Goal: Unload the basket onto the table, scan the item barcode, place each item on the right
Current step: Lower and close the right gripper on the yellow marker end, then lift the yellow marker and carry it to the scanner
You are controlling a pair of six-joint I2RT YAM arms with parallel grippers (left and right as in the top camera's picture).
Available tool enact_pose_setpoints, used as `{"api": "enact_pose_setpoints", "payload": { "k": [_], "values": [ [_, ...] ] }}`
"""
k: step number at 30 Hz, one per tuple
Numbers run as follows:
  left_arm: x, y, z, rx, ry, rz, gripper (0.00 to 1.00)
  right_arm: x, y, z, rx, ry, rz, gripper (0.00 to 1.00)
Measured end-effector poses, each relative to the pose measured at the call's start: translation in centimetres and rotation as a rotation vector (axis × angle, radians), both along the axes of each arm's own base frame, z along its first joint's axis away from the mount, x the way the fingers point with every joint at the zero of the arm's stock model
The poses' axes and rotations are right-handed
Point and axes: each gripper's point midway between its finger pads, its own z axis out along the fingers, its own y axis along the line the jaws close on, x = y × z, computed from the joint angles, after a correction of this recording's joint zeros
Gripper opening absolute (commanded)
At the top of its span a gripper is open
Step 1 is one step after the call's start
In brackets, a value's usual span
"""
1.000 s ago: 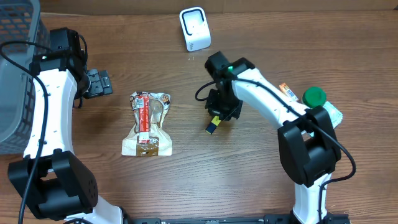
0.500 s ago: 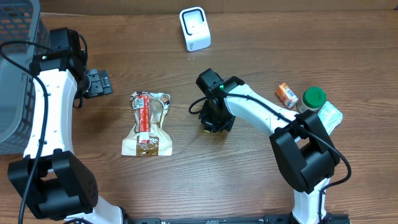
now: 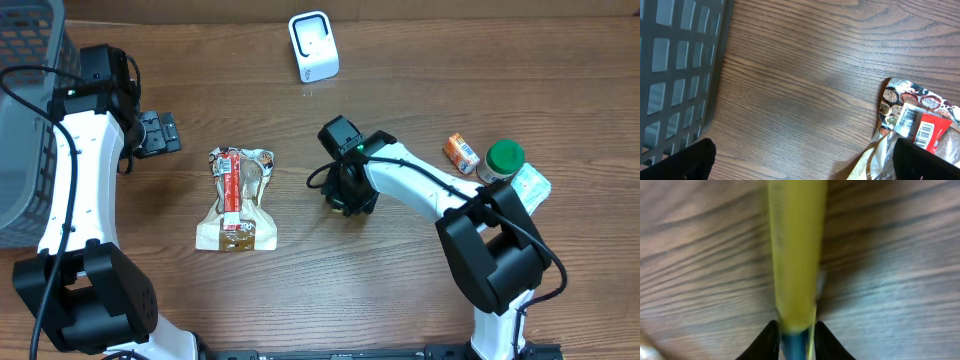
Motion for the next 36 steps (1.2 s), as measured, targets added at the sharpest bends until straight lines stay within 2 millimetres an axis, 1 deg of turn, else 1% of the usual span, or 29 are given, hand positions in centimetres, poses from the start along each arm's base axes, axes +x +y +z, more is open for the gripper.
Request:
{"api": "enact_pose_setpoints", "payload": {
  "k": [4, 7, 13, 18, 23, 27, 32, 36],
  "values": [
    [0.0, 0.0, 0.0, 0.000, 0.000, -0.001, 1.00, 0.1, -0.2, -0.2, -0.005, -0.002, -0.004, 0.26],
    [0.0, 0.0, 0.0, 0.000, 0.000, -0.001, 1.00, 0.2, -0.1, -0.2, -0.003, -0.010, -0.004, 0.21],
    [0.0, 0.0, 0.0, 0.000, 0.000, 0.000, 1.00, 0.4, 0.0, -0.2, -0.001, -0.019, -0.004, 0.17],
    [0.0, 0.0, 0.0, 0.000, 0.000, -0.001, 1.00, 0.5, 0.0, -0.2, -0.001, -0.021, 0.002, 0.04],
    [0.0, 0.0, 0.0, 0.000, 0.000, -0.001, 1.00, 0.5, -0.3, -0.1, 0.011, -0.016, 0.057, 0.04],
    [0.0, 0.0, 0.0, 0.000, 0.000, -0.001, 1.00, 0.8, -1.4, 0.2, 0.027, 0.014, 0.115, 0.04],
    [0.0, 0.0, 0.0, 0.000, 0.000, 0.000, 1.00, 2.5, -2.1, 1.6, 0.155, 0.010, 0.203, 0.04],
    [0.0, 0.0, 0.0, 0.000, 0.000, 0.000, 1.00, 3.3, -2.6, 2.9, 0.268, 0.003, 0.264, 0.04]
  ]
}}
